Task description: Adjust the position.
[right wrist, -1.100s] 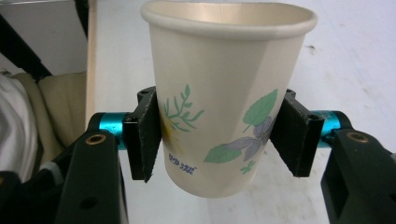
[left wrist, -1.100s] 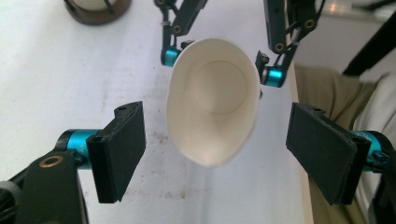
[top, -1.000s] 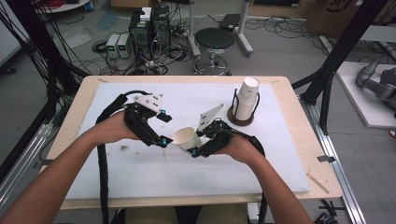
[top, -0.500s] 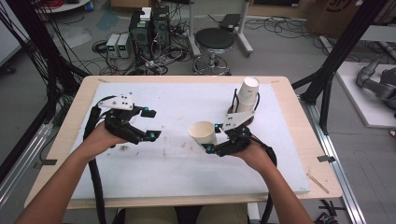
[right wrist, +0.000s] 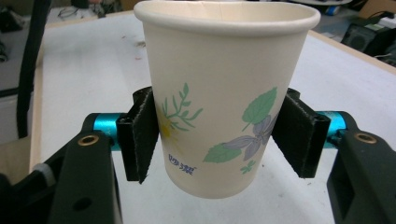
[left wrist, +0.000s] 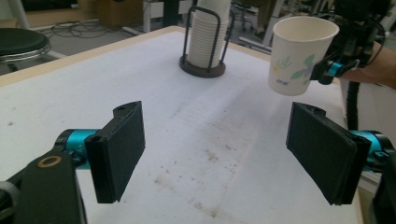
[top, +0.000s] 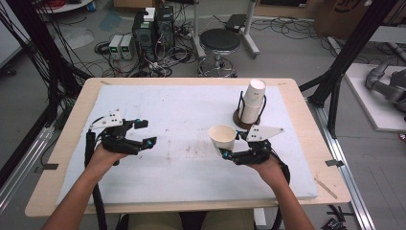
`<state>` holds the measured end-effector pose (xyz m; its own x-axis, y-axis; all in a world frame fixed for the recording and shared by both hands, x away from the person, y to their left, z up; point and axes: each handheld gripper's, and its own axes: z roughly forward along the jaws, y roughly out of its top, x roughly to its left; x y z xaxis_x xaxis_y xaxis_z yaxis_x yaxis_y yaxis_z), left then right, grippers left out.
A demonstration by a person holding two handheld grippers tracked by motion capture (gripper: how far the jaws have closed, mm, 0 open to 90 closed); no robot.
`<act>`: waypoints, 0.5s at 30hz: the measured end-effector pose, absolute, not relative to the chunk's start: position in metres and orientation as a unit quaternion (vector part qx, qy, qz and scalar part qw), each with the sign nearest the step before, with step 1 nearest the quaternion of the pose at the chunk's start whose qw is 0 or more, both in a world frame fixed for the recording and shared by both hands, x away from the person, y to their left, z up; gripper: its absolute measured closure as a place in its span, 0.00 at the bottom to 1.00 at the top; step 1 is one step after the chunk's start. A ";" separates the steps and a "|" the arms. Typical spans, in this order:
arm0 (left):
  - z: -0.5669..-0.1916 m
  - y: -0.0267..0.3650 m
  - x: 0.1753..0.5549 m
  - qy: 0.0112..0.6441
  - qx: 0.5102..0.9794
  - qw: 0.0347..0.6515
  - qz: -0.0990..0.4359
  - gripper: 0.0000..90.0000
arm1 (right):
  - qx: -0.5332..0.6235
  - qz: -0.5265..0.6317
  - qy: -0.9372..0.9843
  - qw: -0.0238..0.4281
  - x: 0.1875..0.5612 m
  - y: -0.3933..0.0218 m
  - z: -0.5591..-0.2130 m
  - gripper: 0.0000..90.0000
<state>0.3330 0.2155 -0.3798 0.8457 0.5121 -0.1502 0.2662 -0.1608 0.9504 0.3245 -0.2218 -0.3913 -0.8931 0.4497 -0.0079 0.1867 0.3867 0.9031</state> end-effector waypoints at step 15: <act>-0.414 0.227 0.321 0.282 0.716 0.618 0.164 0.22 | 0.242 0.555 0.779 0.165 0.319 -0.240 -0.400 0.39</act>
<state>0.3208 0.2272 -0.4138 0.7871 0.6062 -0.1145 0.2017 -0.0776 0.9764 0.3188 -0.2399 -0.3999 -0.8283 0.5602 0.0127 0.1949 0.2666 0.9439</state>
